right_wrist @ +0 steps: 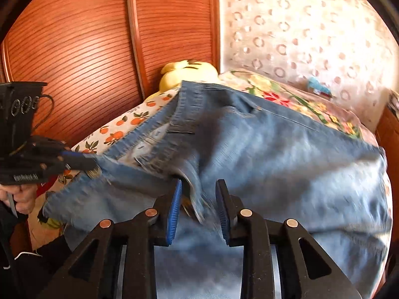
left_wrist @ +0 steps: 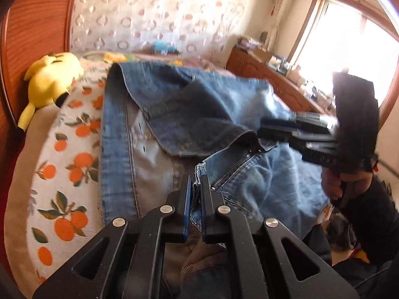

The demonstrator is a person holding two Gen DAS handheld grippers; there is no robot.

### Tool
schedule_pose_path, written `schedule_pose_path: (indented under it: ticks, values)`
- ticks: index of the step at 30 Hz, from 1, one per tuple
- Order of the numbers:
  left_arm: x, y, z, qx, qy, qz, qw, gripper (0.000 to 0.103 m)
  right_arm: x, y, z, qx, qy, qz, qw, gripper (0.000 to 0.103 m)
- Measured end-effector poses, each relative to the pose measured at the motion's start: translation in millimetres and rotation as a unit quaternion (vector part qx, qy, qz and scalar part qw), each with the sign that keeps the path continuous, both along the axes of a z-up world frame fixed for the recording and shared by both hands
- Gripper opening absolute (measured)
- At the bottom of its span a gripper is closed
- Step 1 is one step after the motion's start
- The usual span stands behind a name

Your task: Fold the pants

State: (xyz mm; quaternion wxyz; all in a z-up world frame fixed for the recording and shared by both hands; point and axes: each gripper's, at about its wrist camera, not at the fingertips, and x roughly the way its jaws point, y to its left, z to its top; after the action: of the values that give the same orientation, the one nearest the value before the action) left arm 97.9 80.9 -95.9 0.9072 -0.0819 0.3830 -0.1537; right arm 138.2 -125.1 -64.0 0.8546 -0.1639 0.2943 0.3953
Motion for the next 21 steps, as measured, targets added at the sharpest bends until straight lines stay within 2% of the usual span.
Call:
schedule_pose_path:
  ticks: [2, 7, 15, 21]
  values:
    - [4.9, -6.5, -8.2, 0.009, 0.011, -0.002, 0.9999, 0.007, 3.5, 9.7, -1.7, -0.015, -0.006, 0.008, 1.0, 0.029]
    - [11.3, 0.9, -21.7, -0.001, 0.028, -0.001, 0.9996, 0.008, 17.6, 28.9, -10.2, -0.052, -0.002, 0.024, 0.998, 0.029]
    - [10.8, 4.2, -25.7, -0.004, 0.031, -0.002, 0.9995, 0.008, 21.9, 44.9, -3.2, -0.006, 0.024, 0.05, 0.998, 0.029]
    - [9.2, 7.2, -27.2, -0.013, 0.03, -0.002, 0.9995, 0.009, 18.1, 69.1, -20.7, -0.015, 0.043, 0.084, 0.995, 0.029]
